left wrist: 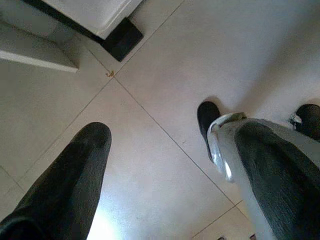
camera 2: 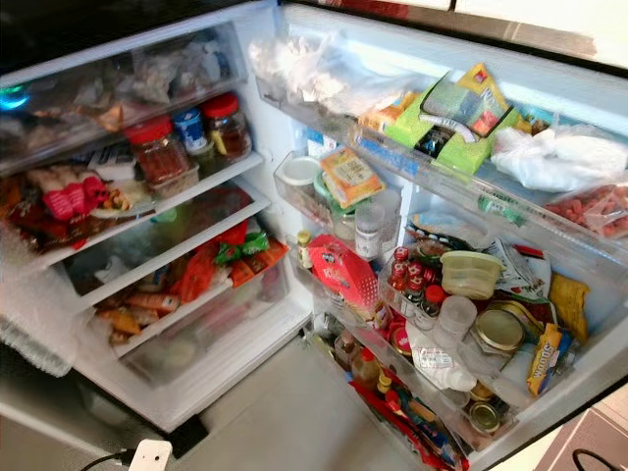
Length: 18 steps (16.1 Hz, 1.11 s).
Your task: Restocking fridge
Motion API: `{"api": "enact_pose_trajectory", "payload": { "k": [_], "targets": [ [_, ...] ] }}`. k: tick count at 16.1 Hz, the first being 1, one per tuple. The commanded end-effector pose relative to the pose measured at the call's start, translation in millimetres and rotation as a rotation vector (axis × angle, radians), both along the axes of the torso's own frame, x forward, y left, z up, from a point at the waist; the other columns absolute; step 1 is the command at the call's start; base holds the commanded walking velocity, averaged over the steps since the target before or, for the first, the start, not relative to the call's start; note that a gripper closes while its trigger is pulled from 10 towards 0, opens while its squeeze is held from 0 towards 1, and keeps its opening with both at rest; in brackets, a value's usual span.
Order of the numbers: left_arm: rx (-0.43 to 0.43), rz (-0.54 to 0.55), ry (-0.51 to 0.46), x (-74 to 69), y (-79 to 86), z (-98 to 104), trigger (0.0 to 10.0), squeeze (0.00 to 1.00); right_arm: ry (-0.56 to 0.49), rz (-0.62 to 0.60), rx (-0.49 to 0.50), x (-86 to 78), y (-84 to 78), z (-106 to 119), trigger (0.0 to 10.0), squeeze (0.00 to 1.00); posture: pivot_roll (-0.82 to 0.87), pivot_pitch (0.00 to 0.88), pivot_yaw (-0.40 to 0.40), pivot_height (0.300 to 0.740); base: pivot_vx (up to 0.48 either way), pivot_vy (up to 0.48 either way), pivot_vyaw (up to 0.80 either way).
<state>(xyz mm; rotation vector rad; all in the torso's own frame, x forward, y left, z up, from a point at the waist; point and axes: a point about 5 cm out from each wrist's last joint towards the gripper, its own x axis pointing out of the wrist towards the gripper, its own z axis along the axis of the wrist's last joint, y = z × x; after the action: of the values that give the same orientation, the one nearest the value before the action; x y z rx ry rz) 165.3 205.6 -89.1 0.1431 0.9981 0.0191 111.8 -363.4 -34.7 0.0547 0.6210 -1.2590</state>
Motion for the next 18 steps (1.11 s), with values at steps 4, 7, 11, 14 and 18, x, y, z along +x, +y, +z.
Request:
{"api": "enact_pose_trajectory", "payload": {
  "k": [4, 7, 11, 14, 18],
  "targets": [
    [0.015, -0.007, 0.027, -6.9, 4.5, -2.3, 10.0, 0.00, 0.012, 0.009, 0.034, -0.8, 8.5, -6.5, 10.0, 0.00, -0.09, 0.017, 0.070, 0.740, -0.278, 0.000, 0.00],
    [0.015, -0.007, 0.027, -6.9, 4.5, -2.3, 10.0, 0.00, 0.012, 0.009, 0.034, -0.8, 8.5, -6.5, 10.0, 0.00, -0.09, 0.017, 0.070, 0.740, -0.270, 0.000, 0.00],
    [0.015, -0.007, 0.027, -6.9, 4.5, -2.3, 10.0, 0.00, 0.012, 0.009, 0.034, -0.8, 8.5, -6.5, 10.0, 0.00, -0.09, 0.017, 0.070, 0.740, -0.270, 0.000, 0.00],
    [0.015, -0.007, 0.027, -6.9, 4.5, -2.3, 10.0, 0.00, 0.012, 0.009, 0.034, -0.8, 8.5, -6.5, 10.0, 0.00, -0.09, 0.017, 0.070, 0.740, -0.270, 0.000, 0.00],
    [0.015, -0.007, 0.027, -6.9, 4.5, -2.3, 10.0, 0.00, 0.012, 0.009, 0.034, -0.8, 8.5, -6.5, 10.0, 0.00, -0.09, 0.017, 0.070, 0.740, -0.270, 0.000, 0.00]
  ]
}}
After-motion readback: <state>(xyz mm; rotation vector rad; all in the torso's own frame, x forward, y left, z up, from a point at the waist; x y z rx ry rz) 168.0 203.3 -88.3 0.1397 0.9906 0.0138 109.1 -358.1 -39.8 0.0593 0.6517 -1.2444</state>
